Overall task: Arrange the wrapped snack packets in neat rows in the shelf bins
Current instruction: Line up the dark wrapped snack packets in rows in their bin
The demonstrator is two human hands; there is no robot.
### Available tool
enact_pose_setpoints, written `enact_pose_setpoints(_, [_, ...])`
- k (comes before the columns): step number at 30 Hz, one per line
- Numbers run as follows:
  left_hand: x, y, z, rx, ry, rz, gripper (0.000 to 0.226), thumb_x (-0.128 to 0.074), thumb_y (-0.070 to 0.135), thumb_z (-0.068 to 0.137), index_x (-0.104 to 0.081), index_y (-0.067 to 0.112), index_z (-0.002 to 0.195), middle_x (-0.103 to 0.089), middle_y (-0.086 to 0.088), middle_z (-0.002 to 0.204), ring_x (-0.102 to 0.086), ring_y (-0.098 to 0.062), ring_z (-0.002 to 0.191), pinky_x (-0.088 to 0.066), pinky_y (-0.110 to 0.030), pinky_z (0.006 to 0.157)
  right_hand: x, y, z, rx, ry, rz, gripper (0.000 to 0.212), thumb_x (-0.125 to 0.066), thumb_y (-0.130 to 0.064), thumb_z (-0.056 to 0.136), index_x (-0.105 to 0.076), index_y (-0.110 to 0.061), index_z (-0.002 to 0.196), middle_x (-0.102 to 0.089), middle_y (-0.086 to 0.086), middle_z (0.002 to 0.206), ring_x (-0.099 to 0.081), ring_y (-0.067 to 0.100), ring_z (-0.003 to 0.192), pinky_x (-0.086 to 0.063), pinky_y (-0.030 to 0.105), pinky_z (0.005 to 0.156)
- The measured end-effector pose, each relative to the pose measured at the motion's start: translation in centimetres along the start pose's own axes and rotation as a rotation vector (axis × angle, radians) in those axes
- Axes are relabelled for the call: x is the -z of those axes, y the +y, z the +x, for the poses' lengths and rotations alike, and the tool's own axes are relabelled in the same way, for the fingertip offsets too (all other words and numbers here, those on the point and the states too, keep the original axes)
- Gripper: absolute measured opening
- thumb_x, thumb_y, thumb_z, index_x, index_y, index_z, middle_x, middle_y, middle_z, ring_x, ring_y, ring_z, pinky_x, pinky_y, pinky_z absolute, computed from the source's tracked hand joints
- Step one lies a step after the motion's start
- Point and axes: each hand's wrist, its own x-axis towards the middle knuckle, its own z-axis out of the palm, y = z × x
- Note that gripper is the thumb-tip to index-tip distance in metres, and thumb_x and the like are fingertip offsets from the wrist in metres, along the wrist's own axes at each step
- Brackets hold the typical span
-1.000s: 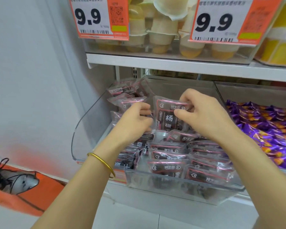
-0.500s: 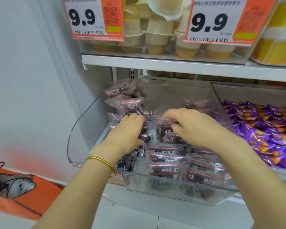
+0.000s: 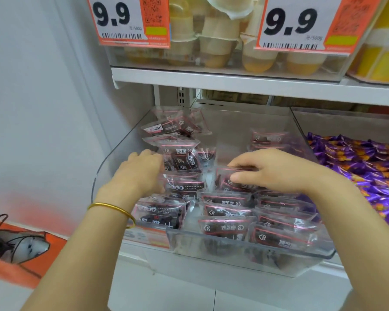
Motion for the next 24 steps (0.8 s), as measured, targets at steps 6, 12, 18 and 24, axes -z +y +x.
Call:
enact_pose_setpoints(6, [-0.6, -0.3, 0.0, 0.051, 0.046, -0.044, 0.036, -0.070, 0.019, 0.082, -0.046, 0.008, 0.107, -0.055, -0.013, 0.114, -0.048, -0.033, 0.106, -0.046, -0.042, 0.085, -1.6, -1.6, 1.1, -0.028, 0.237, -0.293, 0.043, -0.042, -0.063, 0.087, -0.061, -0.025, 0.095, -0.064, -0.005, 0.088, -0.055, 0.017, 0.082, -0.037, 0.031, 0.071])
enact_pose_setpoints(12, [-0.1, -0.7, 0.3, -0.014, 0.076, -0.137, 0.032, -0.078, 0.024, 0.074, -0.047, 0.016, 0.079, -0.056, -0.005, 0.091, -0.053, -0.028, 0.088, -0.045, -0.037, 0.074, -1.6, -1.1, 1.0, 0.017, 0.172, -0.350, 0.051, -0.041, -0.065, 0.086, -0.061, -0.018, 0.086, -0.059, -0.003, 0.074, -0.056, 0.019, 0.078, -0.033, 0.030, 0.067])
enact_pose_setpoints(18, [0.6, -0.2, -0.4, -0.140, 0.281, -0.321, 0.026, -0.080, 0.015, 0.069, -0.054, 0.012, 0.074, -0.043, 0.005, 0.080, -0.051, -0.023, 0.081, -0.043, -0.033, 0.072, -1.9, -0.5, 1.2, -0.013, 0.118, -0.263, 0.052, -0.043, -0.065, 0.084, -0.061, -0.017, 0.092, -0.065, 0.000, 0.087, -0.059, 0.020, 0.084, -0.044, 0.034, 0.076])
enact_pose_setpoints(24, [2.6, 1.2, -2.0, -0.231, 0.437, -0.635, 0.016, -0.069, 0.013, 0.081, -0.056, 0.015, 0.071, -0.057, 0.007, 0.060, -0.052, -0.008, 0.053, -0.044, -0.029, 0.057, -1.5, -0.2, 0.9, -0.007, 0.079, -0.186, 0.044, -0.051, -0.058, 0.085, -0.064, -0.017, 0.092, -0.066, 0.001, 0.089, -0.060, 0.020, 0.085, -0.051, 0.040, 0.080])
